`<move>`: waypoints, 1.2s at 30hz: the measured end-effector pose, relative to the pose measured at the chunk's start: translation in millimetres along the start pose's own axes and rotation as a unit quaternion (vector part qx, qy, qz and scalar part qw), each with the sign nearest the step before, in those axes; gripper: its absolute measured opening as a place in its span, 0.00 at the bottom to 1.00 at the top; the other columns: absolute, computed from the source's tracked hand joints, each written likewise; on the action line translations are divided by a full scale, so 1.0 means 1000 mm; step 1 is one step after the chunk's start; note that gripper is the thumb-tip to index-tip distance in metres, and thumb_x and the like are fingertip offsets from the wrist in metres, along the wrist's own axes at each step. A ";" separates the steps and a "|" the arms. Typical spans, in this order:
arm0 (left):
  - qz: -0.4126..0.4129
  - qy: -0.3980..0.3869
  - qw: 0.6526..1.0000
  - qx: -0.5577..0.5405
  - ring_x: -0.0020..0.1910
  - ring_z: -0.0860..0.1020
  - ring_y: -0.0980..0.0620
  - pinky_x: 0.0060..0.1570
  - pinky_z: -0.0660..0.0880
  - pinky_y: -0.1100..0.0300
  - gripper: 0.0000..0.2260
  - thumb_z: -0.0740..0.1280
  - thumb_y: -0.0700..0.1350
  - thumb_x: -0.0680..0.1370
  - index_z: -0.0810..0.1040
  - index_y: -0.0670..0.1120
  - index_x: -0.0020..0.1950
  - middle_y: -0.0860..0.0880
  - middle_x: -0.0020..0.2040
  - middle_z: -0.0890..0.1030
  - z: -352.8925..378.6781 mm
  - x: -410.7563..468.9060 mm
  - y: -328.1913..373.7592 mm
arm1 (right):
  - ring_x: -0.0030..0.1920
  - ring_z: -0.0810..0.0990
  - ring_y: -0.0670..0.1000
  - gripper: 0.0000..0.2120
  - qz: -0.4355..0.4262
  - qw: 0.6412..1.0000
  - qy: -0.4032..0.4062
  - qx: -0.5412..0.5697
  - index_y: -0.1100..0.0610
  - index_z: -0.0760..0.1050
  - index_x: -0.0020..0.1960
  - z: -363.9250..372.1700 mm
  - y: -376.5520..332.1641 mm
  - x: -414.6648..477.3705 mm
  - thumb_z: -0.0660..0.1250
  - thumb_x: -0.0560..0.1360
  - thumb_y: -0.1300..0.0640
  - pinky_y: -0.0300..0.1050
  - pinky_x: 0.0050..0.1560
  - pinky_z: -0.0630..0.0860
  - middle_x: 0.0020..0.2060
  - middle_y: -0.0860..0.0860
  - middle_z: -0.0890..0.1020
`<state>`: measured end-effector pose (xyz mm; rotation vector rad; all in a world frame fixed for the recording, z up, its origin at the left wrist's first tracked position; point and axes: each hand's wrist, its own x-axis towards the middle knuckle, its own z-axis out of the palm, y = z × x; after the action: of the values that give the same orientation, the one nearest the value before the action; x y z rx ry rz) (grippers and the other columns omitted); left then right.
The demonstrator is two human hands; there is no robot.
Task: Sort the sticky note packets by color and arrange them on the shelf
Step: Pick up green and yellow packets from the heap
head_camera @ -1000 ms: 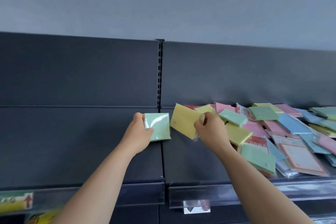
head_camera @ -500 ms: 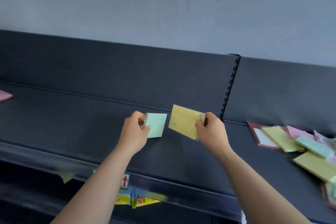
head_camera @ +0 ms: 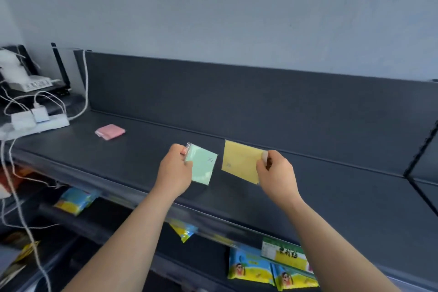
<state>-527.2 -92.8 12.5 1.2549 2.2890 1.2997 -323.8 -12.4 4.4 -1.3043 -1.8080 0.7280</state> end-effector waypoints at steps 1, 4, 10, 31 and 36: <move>-0.005 0.001 1.000 0.006 0.47 0.75 0.48 0.31 0.68 0.61 0.07 0.59 0.36 0.78 0.69 0.44 0.55 0.47 0.52 0.76 -0.007 0.007 -0.007 | 0.30 0.63 0.50 0.11 0.000 1.000 -0.003 0.000 0.57 0.61 0.37 0.011 -0.005 0.000 0.58 0.77 0.59 0.44 0.30 0.62 0.30 0.51 0.68; -0.019 0.002 1.000 0.010 0.46 0.75 0.47 0.31 0.66 0.61 0.07 0.58 0.36 0.79 0.69 0.44 0.55 0.46 0.53 0.76 -0.025 0.031 -0.026 | 0.30 0.64 0.50 0.11 0.002 1.000 -0.015 -0.006 0.58 0.63 0.38 0.041 -0.017 0.002 0.58 0.78 0.59 0.43 0.29 0.62 0.30 0.50 0.69; -0.047 0.026 0.998 0.017 0.54 0.75 0.45 0.44 0.69 0.57 0.11 0.59 0.35 0.79 0.71 0.42 0.61 0.43 0.59 0.77 -0.041 0.073 -0.054 | 0.32 0.66 0.51 0.08 0.015 0.999 -0.038 0.010 0.64 0.68 0.43 0.080 -0.031 0.027 0.58 0.77 0.59 0.45 0.31 0.65 0.36 0.54 0.73; -0.042 -0.086 0.988 0.121 0.62 0.69 0.43 0.59 0.66 0.56 0.20 0.63 0.46 0.80 0.66 0.46 0.72 0.41 0.68 0.67 -0.060 0.186 -0.128 | 0.45 0.74 0.50 0.39 0.108 0.970 -0.141 -0.168 0.54 0.60 0.72 0.170 -0.068 0.075 0.73 0.67 0.43 0.45 0.43 0.76 0.58 0.51 0.70; 0.015 -0.175 0.953 0.247 0.68 0.64 0.43 0.62 0.63 0.51 0.32 0.65 0.62 0.74 0.61 0.52 0.74 0.46 0.70 0.65 -0.066 0.191 -0.135 | 0.65 0.63 0.54 0.44 0.112 0.948 -0.137 -0.266 0.54 0.65 0.71 0.184 -0.070 0.072 0.69 0.63 0.30 0.47 0.65 0.67 0.65 0.52 0.64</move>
<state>-756.6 -17.8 -16.3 1.5232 2.4002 0.4535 -526.9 32.3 -19.0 -1.8576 -2.2019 0.5775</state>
